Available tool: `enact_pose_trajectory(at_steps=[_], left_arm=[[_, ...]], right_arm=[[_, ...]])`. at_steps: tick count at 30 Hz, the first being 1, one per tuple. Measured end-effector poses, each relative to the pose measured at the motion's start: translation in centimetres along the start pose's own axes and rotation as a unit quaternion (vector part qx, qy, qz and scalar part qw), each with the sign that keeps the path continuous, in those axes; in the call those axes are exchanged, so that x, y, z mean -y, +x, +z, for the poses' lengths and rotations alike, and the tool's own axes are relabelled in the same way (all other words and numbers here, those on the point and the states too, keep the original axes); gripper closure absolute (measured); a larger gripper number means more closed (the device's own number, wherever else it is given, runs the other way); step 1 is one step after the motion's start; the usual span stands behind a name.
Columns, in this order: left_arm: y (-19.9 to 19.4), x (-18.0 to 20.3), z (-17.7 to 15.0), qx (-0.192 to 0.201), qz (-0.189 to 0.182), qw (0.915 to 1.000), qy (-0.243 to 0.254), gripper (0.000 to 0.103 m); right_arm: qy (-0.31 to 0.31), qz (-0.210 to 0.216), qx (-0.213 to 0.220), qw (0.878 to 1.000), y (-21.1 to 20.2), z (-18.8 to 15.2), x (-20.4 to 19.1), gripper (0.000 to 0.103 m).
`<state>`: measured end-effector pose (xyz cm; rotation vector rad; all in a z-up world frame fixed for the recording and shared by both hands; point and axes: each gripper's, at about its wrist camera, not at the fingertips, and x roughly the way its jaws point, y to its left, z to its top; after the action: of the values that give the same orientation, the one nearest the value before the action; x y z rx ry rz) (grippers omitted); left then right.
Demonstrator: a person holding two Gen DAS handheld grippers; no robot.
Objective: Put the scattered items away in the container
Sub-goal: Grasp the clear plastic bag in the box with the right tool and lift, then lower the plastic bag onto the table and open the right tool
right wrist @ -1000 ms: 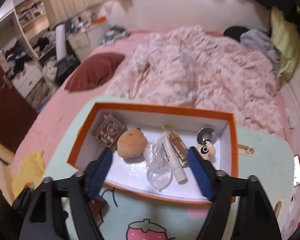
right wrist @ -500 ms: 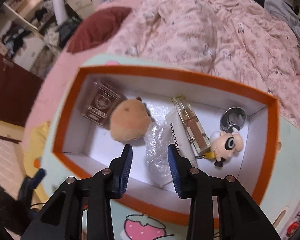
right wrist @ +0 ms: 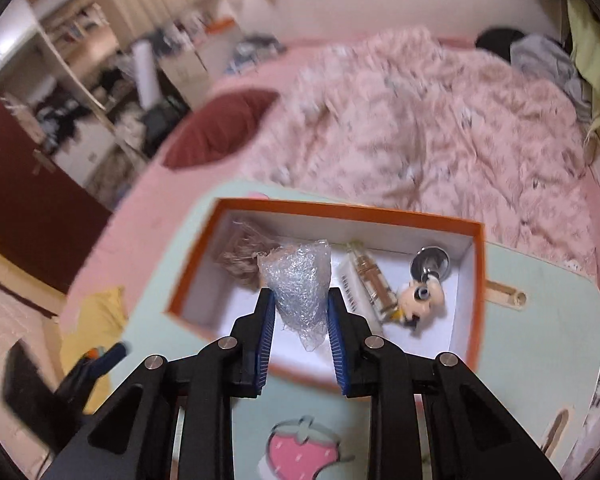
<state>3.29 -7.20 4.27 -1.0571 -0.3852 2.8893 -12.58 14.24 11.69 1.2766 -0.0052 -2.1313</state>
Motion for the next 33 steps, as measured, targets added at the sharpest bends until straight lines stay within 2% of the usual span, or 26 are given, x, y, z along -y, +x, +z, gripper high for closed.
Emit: enact_pose_trajectory(at_steps=[4,8,11,14,17,18,20,22,25,27,29,33], left_arm=[[0.2,0.0,0.2,-0.002,0.001,1.0000,-0.001,0.027],[0.1,0.3,0.6,-0.003,0.004,1.0000,0.001,0.027],[0.1,0.9,1.3,-0.005,0.009,0.9999,0.011,0.027],[0.3,1.5,2.6,-0.013,-0.010,0.9997,0.019,0.027],[0.9,2.4,4.6,-0.024,-0.030,0.9987,0.034,0.027],[1.1,2.8,5.4,-0.025,-0.032,0.9984,0.040,0.027],[1.6,3.7,7.1,-0.029,-0.033,0.9976,0.054,0.027],[2.8,4.8,8.8,-0.041,-0.036,0.9963,0.066,0.027],[5.7,6.8,10.6,-0.072,-0.025,0.9934,0.086,0.027],[8.1,8.1,11.2,-0.101,-0.010,0.9891,0.107,0.034],[10.4,9.1,11.5,-0.129,-0.001,0.9839,0.124,0.050],[14.6,9.8,11.8,-0.176,0.046,0.9740,0.135,0.053]], right_arm=[[-0.018,0.034,0.006,0.999,-1.8,-4.2,-1.1,0.078],[-0.019,0.032,-0.022,0.999,0.7,-9.0,-1.1,0.078],[-0.003,0.017,-0.033,0.999,2.7,-10.9,0.1,0.078],[0.015,0.031,-0.026,0.999,3.3,-11.7,0.9,0.077],[0.026,0.035,-0.006,0.999,2.9,-11.8,1.6,0.061],[0.029,0.034,0.006,0.999,2.5,-12.0,1.7,0.052],[0.034,0.036,0.034,0.998,1.4,-12.6,1.9,0.047],[0.038,0.035,0.061,0.997,0.3,-12.9,2.2,0.046],[0.037,0.020,0.075,0.996,-0.6,-13.1,2.4,0.046],[0.040,0.016,0.073,0.996,-0.6,-13.2,2.6,0.046],[0.047,0.023,0.070,0.996,-0.7,-13.2,3.0,0.046],[0.058,0.031,0.070,0.995,-0.8,-13.6,4.0,0.046]])
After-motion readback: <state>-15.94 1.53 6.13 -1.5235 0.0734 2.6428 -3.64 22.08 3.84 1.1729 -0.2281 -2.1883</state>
